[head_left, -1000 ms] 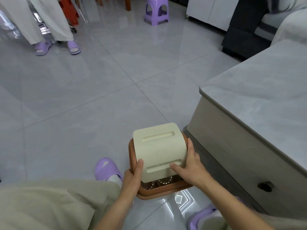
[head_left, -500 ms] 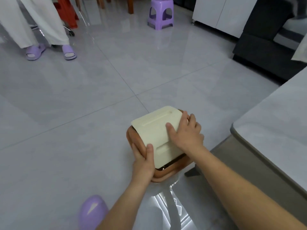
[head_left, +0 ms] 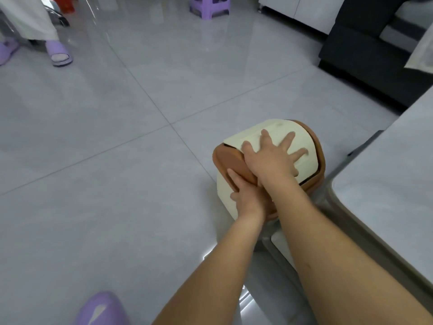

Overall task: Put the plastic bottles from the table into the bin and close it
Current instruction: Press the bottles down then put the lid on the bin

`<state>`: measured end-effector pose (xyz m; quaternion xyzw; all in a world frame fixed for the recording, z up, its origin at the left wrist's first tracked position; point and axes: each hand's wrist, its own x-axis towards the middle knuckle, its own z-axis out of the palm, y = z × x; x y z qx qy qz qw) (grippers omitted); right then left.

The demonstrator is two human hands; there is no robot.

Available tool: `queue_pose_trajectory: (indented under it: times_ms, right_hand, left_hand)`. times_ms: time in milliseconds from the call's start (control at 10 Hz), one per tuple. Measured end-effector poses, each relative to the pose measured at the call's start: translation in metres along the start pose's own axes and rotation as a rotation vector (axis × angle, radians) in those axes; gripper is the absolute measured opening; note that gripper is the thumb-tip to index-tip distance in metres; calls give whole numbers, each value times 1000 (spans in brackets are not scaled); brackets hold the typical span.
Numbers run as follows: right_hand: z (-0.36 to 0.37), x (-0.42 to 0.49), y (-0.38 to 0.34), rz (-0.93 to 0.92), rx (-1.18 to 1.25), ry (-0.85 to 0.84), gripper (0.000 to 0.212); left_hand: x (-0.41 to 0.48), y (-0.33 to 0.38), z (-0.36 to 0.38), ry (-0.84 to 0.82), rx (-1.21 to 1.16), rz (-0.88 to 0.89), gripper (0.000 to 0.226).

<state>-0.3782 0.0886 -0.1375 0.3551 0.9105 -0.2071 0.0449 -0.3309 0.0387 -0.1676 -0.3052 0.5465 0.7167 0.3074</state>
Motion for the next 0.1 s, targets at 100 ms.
queue_pose_trajectory:
  times_ms: [100]
  right_hand:
    - [-3, -10, -2, -39, -16, -67, 63]
  left_hand:
    - [9, -9, 5, 6, -204, -30, 75]
